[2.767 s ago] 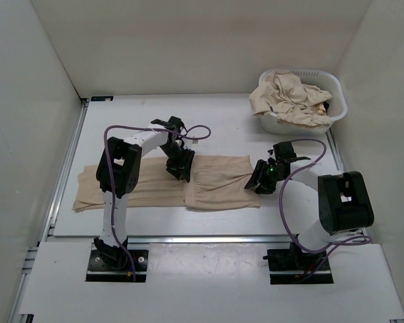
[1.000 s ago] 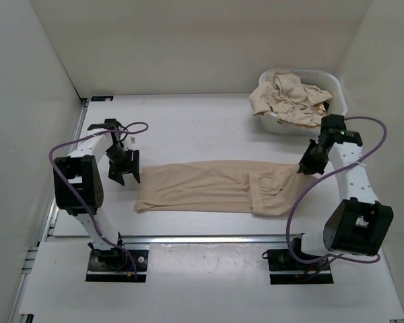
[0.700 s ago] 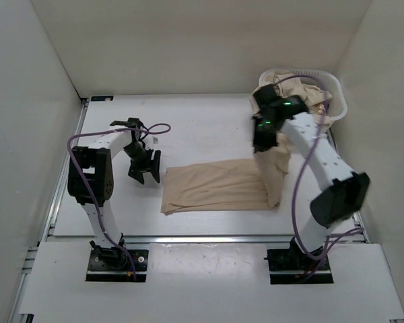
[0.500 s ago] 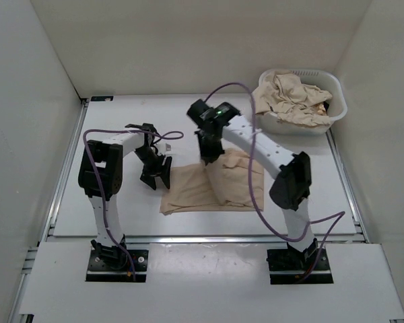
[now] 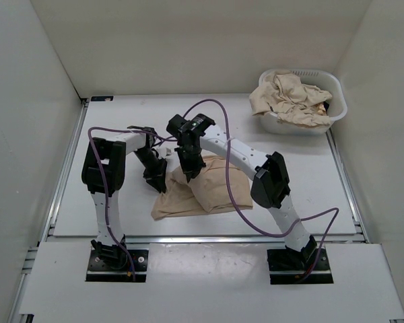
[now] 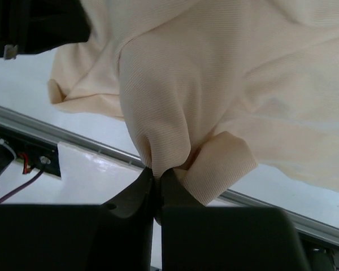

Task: Fold and stack the trousers
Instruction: Fold the trousers

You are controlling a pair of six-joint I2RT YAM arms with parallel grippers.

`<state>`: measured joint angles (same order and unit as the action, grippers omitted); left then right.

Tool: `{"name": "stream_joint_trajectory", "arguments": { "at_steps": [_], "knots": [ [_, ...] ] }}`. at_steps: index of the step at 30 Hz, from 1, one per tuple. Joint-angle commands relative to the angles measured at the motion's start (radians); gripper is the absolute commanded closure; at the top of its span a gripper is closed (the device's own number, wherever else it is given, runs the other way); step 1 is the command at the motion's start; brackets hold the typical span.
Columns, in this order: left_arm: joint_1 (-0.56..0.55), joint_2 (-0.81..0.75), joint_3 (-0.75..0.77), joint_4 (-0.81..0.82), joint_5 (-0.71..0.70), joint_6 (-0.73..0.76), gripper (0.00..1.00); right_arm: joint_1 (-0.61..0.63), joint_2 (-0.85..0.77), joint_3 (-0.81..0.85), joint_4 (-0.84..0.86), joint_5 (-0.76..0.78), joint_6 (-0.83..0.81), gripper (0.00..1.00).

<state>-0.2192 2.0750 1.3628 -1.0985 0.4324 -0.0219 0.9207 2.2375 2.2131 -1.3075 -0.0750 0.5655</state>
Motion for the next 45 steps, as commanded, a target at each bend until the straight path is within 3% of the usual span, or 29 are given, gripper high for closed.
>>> {"name": "stream_joint_trajectory", "arguments": {
  "at_steps": [1,3,4,6,8,10,15,16,20,22,25,28,30,33,36,40,41,42,45],
  "knots": [
    [-0.006,0.022,0.002,0.111,-0.104,0.022,0.72,0.026,0.017,0.057,0.013,-0.097,-0.058,1.00],
    [0.006,0.013,0.025,0.111,-0.147,0.022,0.72,0.046,0.017,0.057,0.052,-0.179,-0.087,0.97],
    [0.006,0.013,0.025,0.111,-0.159,0.022,0.65,0.046,0.017,0.077,0.063,-0.218,-0.119,0.82],
    [0.052,-0.018,0.053,0.111,-0.190,0.022,0.54,0.079,0.040,0.123,0.063,-0.299,-0.168,0.70],
    [0.093,-0.048,0.068,0.100,-0.234,0.022,0.44,0.116,0.060,0.250,0.022,-0.264,-0.254,0.58],
    [0.116,-0.073,0.100,0.076,-0.265,0.022,0.40,0.125,-0.007,0.222,0.060,-0.220,-0.289,0.49],
    [0.129,-0.218,0.185,-0.004,-0.275,0.022,0.32,0.132,-0.370,-0.172,0.292,-0.066,-0.259,0.46],
    [0.117,-0.242,0.209,-0.023,-0.262,0.022,0.31,0.116,-0.433,-0.361,0.382,-0.030,-0.221,0.44],
    [-0.003,-0.323,0.199,-0.116,-0.153,0.022,0.27,-0.155,-0.735,-0.859,0.519,0.026,-0.006,0.42],
    [-0.097,-0.343,0.101,-0.116,-0.150,0.022,0.27,-0.297,-0.795,-1.013,0.547,0.026,0.080,0.42],
    [-0.182,-0.333,-0.038,-0.087,-0.178,0.022,0.24,-0.405,-0.843,-1.205,0.623,-0.041,0.089,0.41],
    [-0.235,-0.308,-0.083,-0.051,-0.129,0.022,0.18,-0.442,-0.843,-1.315,0.721,-0.139,0.089,0.39],
    [-0.272,-0.308,-0.106,-0.002,-0.119,0.022,0.13,-0.451,-0.822,-1.349,0.778,-0.152,0.080,0.39],
    [-0.374,-0.343,-0.155,0.084,-0.159,0.022,0.13,-0.474,-0.799,-1.405,0.806,-0.152,0.080,0.39],
    [-0.465,-0.375,-0.257,0.169,-0.326,0.022,0.14,-0.499,-0.773,-1.469,0.852,-0.163,0.080,0.39],
    [-0.512,-0.375,-0.376,0.273,-0.477,0.022,0.29,-0.536,-0.710,-1.540,0.929,-0.230,0.093,0.66],
    [-0.513,-0.386,-0.398,0.302,-0.495,0.022,0.31,-0.536,-0.710,-1.540,0.929,-0.242,0.093,0.88],
    [-0.513,-0.404,-0.434,0.311,-0.518,0.022,0.31,-0.545,-0.710,-1.550,0.929,-0.243,0.093,0.95],
    [-0.513,-0.476,-0.475,0.321,-0.538,0.022,0.31,-0.569,-0.739,-1.581,0.916,-0.230,0.082,1.00]
  ]
}}
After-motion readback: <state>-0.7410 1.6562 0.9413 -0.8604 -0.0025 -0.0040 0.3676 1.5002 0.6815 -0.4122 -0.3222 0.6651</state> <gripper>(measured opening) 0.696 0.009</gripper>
